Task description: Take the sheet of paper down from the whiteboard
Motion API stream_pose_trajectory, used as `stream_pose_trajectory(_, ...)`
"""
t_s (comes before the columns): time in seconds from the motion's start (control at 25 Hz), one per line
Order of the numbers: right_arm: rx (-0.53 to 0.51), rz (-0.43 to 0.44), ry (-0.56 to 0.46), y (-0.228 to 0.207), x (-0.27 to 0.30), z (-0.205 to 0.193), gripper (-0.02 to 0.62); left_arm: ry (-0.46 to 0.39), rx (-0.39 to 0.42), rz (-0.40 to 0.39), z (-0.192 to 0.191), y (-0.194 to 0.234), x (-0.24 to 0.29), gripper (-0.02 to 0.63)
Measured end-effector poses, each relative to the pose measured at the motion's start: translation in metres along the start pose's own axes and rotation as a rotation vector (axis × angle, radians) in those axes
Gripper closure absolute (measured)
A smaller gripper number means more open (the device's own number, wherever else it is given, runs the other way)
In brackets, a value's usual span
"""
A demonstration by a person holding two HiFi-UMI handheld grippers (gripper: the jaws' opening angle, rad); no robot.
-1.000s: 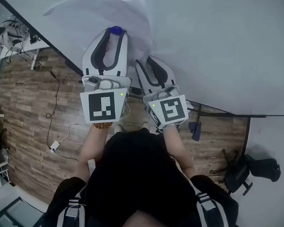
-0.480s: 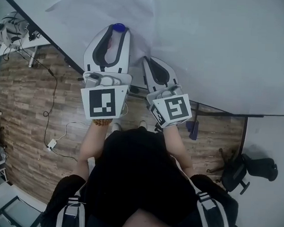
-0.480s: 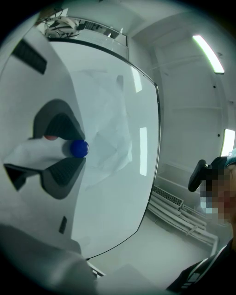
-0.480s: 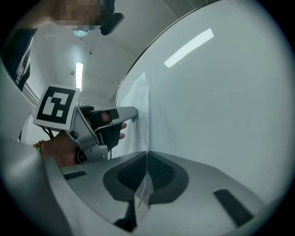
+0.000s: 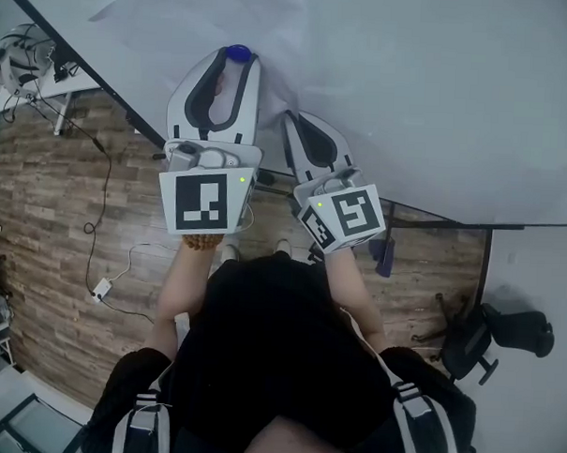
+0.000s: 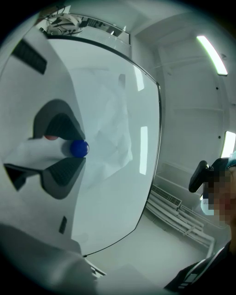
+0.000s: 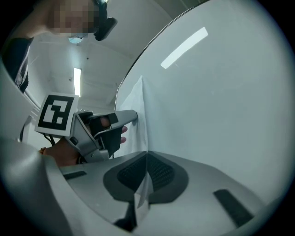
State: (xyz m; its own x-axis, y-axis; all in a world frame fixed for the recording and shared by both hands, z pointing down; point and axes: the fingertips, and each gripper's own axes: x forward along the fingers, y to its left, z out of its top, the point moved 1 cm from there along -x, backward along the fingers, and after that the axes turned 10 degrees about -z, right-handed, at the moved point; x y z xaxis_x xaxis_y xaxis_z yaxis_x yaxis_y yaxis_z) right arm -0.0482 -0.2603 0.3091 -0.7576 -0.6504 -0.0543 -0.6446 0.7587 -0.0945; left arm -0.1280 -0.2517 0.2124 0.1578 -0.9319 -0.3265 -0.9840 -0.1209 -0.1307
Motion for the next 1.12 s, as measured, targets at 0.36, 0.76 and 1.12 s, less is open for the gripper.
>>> stream_pose_trajectory(0.36,0.082,0.015,0.002,-0.003,-0.002,-0.002,0.597,0.010,-0.001,-0.014,-0.002,-0.008,-0.006,0.480)
stream_pose_trajectory(0.76,0.128,0.044,0.002,0.002,-0.005,-0.004,0.598,0.050,0.012,-0.010,-0.005,-0.006,-0.030,0.480)
stream_pose_trajectory(1.12,0.146,0.067,-0.001,0.012,-0.011,-0.003,0.598,0.073,-0.002,-0.006,-0.008,-0.008,-0.050,0.480)
